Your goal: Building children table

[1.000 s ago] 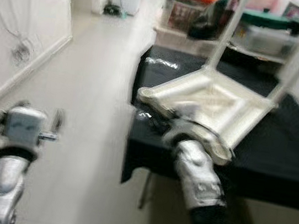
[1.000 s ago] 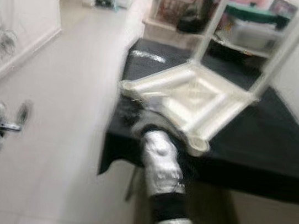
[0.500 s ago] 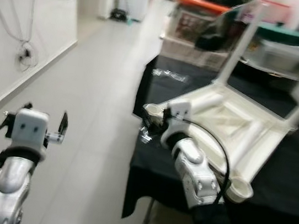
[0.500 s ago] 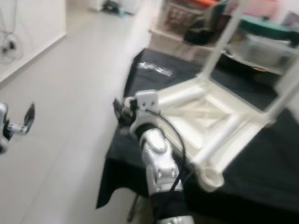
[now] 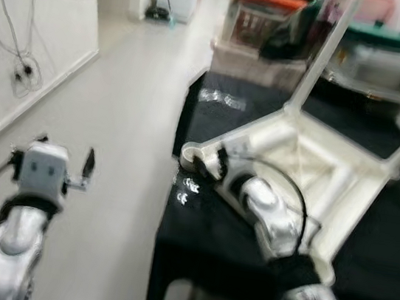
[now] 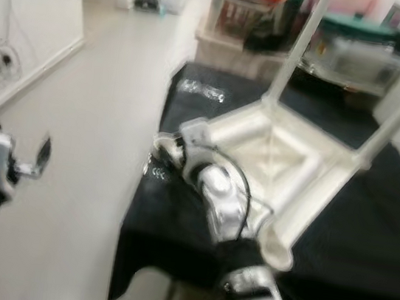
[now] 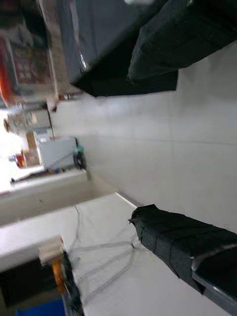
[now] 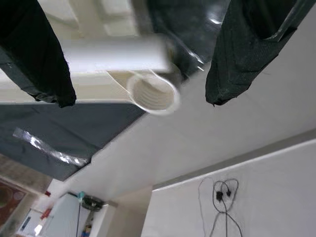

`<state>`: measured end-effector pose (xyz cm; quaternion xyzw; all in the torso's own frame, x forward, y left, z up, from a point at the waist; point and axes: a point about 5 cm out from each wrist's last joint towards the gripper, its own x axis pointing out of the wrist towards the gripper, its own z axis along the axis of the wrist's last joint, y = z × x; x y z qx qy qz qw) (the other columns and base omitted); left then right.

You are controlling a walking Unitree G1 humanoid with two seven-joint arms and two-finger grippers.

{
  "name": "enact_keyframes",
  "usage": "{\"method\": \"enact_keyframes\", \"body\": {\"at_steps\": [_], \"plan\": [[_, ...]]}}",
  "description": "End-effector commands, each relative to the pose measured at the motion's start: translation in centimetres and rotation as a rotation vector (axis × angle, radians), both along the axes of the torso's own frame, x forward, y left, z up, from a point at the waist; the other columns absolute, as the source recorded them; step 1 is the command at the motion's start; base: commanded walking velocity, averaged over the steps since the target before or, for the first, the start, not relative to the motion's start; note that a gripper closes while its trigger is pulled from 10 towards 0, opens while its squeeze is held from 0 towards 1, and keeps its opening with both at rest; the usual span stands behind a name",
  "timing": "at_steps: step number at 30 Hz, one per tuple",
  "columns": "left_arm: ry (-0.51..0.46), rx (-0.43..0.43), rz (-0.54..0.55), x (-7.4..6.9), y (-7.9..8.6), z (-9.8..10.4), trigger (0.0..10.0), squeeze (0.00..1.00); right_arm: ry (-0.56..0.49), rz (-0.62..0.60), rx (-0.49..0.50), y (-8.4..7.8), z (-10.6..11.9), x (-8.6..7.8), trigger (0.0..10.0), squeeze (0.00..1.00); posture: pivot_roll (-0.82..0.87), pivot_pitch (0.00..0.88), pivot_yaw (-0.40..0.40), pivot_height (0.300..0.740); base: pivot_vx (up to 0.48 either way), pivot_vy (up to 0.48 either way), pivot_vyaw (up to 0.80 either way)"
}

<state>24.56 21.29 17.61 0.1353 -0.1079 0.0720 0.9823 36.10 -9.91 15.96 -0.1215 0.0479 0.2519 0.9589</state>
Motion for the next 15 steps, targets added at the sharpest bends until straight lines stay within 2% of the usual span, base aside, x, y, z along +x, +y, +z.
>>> {"method": "enact_keyframes", "body": {"at_steps": [1,2,5,12,15], "plan": [[0.0,-0.004,-0.027,0.1,-0.6,-0.1,10.0,0.0,0.081,0.008,-0.019,-1.0,-1.5,-0.3,10.0,0.0,0.07,0.0,-0.103,0.74,0.255,0.0,0.0],[0.001,-0.001,-0.026,0.1,-0.6,-0.1,10.0,0.0,0.123,0.064,-0.017,-0.7,-1.9,-0.6,10.0,0.0,0.07,0.0,-0.103,0.74,0.0,0.0,0.0],[0.002,0.001,-0.027,0.1,-0.6,-0.2,10.0,0.0,0.141,0.101,-0.038,-0.5,-2.3,-0.8,10.0,0.0,0.07,0.0,-0.104,0.74,0.0,0.0,0.0],[0.006,0.005,-0.027,0.1,-0.6,-0.3,10.0,0.0,0.216,0.072,-0.071,-1.3,-3.2,-0.5,10.0,0.0,0.07,0.0,-0.109,0.74,0.0,0.0,0.0],[0.01,0.005,-0.025,0.1,-0.7,-0.5,10.0,0.0,0.275,0.155,-0.079,-0.7,-3.6,-1.2,10.0,0.0,0.07,0.0,-0.109,0.74,0.0,0.0,0.0]]}}
